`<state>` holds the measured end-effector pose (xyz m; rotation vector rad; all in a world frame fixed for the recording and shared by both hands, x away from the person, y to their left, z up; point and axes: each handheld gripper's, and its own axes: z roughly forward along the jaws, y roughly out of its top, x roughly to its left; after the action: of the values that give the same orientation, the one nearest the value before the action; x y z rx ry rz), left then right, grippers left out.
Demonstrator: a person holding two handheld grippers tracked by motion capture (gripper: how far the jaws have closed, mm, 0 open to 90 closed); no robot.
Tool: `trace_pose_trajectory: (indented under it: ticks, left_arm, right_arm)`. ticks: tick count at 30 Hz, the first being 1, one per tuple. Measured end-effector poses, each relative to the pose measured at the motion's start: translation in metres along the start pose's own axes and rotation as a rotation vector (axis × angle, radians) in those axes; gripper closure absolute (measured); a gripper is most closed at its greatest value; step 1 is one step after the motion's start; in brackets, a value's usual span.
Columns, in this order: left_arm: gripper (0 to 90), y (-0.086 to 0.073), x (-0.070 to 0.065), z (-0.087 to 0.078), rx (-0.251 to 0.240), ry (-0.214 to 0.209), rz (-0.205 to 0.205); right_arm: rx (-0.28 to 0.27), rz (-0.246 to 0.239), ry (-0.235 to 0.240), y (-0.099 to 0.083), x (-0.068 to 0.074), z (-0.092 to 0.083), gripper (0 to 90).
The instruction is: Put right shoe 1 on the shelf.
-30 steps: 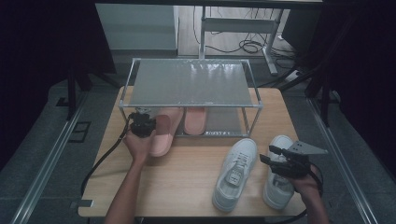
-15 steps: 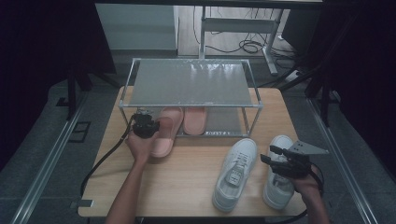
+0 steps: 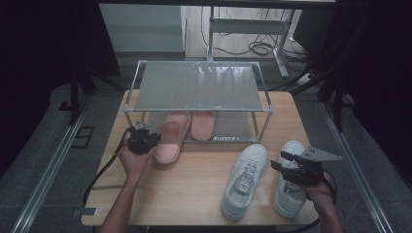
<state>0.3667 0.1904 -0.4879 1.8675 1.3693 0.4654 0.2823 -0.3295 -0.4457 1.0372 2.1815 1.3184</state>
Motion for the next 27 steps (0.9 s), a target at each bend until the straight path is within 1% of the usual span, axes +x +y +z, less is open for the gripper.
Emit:
trace_pose_trajectory:
  ticks: [2,4,5,7,9,11,13,15,17,20,22,23,27]
  left_arm:
    - [84.2,-0.007,0.002,-0.007,-0.003,-0.017,0.014]
    - [87.1,-0.012,0.004,-0.013,-0.005,-0.038,0.014]
    - [88.3,-0.015,0.005,-0.017,-0.006,-0.047,0.022]
    - [90.0,-0.019,0.005,-0.022,-0.003,-0.055,0.032]
    - [90.0,-0.024,0.005,-0.027,-0.001,-0.080,0.036]
    - [90.0,-0.029,0.004,-0.032,0.006,-0.088,0.054]
    - [90.0,-0.035,0.003,-0.035,0.013,-0.109,0.059]
    - [90.0,-0.041,0.002,-0.039,0.018,-0.121,0.063]
    - [90.0,-0.045,0.000,-0.043,0.030,-0.128,0.085]
    - [90.0,-0.051,-0.005,-0.047,0.044,-0.151,0.117]
    - [90.0,-0.054,-0.008,-0.049,0.055,-0.159,0.134]
    - [90.0,-0.056,-0.009,-0.049,0.060,-0.160,0.150]
    - [90.0,-0.059,-0.011,-0.048,0.080,-0.157,0.168]
  right_arm:
    - [0.000,0.000,0.000,0.000,0.000,0.000,42.7]
    - [0.000,-0.001,0.000,0.000,0.001,0.001,42.7]
    - [0.000,-0.001,0.000,0.000,0.001,0.001,42.7]
    - [0.002,0.000,0.000,0.000,0.001,0.001,42.7]
    - [0.002,-0.001,-0.001,0.000,0.001,0.001,42.7]
    - [0.002,0.000,0.000,0.000,0.002,0.002,42.7]
    - [0.003,-0.003,0.001,0.000,0.002,0.002,42.7]
    - [0.001,0.000,0.000,0.000,0.002,0.001,42.7]
    - [0.001,0.000,0.000,0.000,0.002,0.001,42.7]
    - [0.003,-0.002,0.001,0.000,0.002,0.002,42.7]
    - [0.004,-0.002,0.002,0.000,0.002,0.002,42.7]
    - [0.004,-0.002,0.001,0.000,0.002,0.002,42.7]
    - [0.005,-0.003,0.002,0.000,0.003,0.002,42.7]
